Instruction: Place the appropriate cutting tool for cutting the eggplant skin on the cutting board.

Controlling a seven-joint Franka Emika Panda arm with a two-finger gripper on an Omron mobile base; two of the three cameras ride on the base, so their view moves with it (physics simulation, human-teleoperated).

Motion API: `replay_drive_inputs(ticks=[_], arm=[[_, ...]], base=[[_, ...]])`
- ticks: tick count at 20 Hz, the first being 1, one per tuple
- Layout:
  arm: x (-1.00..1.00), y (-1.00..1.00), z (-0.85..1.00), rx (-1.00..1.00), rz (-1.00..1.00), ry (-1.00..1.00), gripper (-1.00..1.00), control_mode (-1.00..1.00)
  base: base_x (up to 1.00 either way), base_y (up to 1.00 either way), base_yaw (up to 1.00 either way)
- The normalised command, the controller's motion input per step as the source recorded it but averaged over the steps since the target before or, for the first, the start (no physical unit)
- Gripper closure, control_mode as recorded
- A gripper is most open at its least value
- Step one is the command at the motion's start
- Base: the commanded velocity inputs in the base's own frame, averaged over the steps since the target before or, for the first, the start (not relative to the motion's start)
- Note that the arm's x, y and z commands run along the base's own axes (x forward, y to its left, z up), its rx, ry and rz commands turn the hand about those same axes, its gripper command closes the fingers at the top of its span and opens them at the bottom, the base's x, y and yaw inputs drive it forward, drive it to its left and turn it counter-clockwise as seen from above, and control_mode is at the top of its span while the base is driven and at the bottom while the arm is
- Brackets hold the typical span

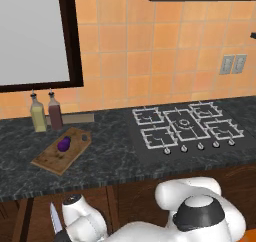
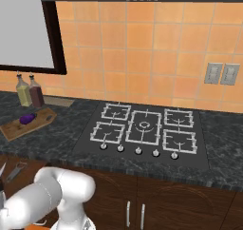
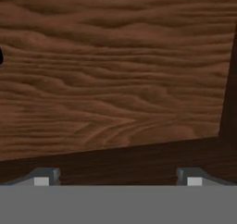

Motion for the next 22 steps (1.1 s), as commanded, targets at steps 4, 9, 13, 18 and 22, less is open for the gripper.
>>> replay_drive_inputs(ticks=[4,9,13,18,22], arm=[[-0.88,0.00,0.32,-0.02,0.00,0.01,-1.00,-1.00],[-0.58,0.00,0.59,-0.04,0.00,0.00,-1.00,-1.00],[-0.53,0.00,0.57,-0.04,0.00,0.08,-1.00,-1.00],[0.21,0.04,0.55,-0.10,-0.02,0.03,-1.00,-1.00],[0.83,0.23,0.38,-0.11,-0.05,0.00,-1.00,-1.00]], base=[[0.00,0.00,0.00],[0.00,0.00,0.00],[0.00,0.00,0.00],[0.00,0.00,0.00],[0.00,0.00,0.00]])
